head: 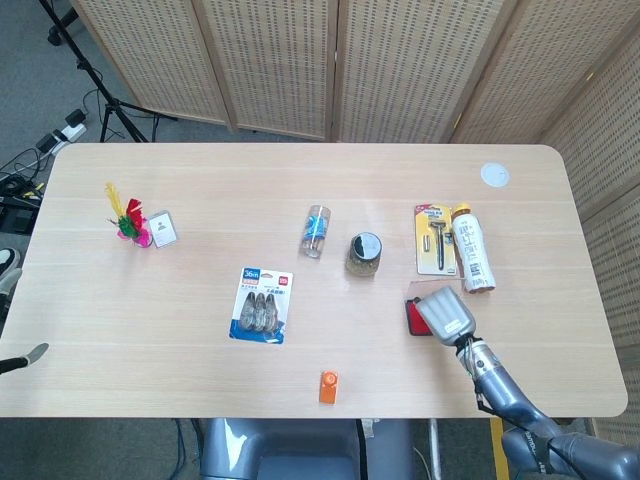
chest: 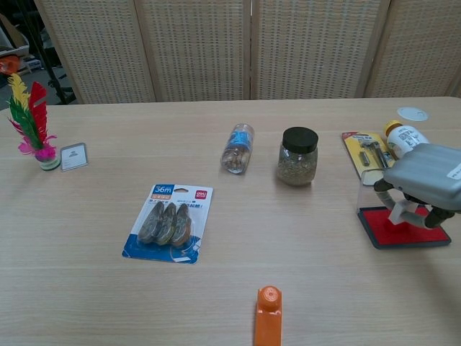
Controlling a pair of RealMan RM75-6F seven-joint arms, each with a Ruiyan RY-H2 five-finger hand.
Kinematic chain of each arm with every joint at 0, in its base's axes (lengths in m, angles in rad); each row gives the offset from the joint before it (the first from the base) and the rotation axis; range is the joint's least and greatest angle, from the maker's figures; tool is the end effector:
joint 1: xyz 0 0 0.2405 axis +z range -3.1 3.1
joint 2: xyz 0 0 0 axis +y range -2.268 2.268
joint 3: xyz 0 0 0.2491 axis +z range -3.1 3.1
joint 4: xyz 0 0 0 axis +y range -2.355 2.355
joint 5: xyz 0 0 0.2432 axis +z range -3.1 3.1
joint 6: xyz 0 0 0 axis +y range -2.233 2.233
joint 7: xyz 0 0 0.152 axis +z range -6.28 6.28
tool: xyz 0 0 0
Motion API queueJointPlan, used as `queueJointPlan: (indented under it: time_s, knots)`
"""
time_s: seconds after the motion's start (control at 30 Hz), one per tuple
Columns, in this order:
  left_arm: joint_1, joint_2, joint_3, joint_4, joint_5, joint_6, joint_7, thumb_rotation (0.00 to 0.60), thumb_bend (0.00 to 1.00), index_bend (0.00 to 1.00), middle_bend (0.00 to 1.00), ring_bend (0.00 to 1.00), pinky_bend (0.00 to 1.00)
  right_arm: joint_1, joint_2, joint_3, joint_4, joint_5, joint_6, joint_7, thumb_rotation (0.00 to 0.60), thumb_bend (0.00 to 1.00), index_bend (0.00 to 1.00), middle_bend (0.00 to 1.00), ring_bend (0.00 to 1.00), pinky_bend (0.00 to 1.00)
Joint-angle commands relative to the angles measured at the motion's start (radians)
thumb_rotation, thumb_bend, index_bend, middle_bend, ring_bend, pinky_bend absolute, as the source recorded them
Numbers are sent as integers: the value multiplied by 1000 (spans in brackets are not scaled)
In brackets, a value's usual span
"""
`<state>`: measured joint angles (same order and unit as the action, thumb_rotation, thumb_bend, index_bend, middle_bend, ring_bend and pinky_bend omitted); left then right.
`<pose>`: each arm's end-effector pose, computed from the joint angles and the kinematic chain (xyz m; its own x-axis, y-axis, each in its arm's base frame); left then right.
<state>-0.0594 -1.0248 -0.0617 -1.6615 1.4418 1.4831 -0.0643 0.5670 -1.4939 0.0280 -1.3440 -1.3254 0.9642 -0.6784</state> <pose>-0.3277 0.1855 0.1564 0.3717 -0.0044 0.9283 0.9262 0.0694 -0.3706 -0.2471 -0.3114 -0.0425 0.8709 -0.1194 0.4767 -0.4732 -0.4654 0.7480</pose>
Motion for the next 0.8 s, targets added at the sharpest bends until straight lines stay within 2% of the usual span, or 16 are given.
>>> queueJointPlan:
  time_s: [0.03, 0.53, 0.8]
  knots:
    - [0, 0, 0, 0, 0, 0, -1, 600, 0, 0, 0, 0, 0, 0, -4, -4, 7, -4, 1, 6, 600, 543, 549, 964, 1000, 1000]
    - [0, 2, 0, 3, -1, -2, -7, 600, 0, 0, 0, 0, 0, 3, -13, -11, 22, -2, 5, 4, 600, 543, 549, 964, 1000, 1000]
    - [0, 0, 1, 3, -1, -2, -4, 600, 0, 0, 0, 0, 0, -3, 59, -7, -81, -24, 52, -14, 600, 543, 548, 964, 1000, 1000]
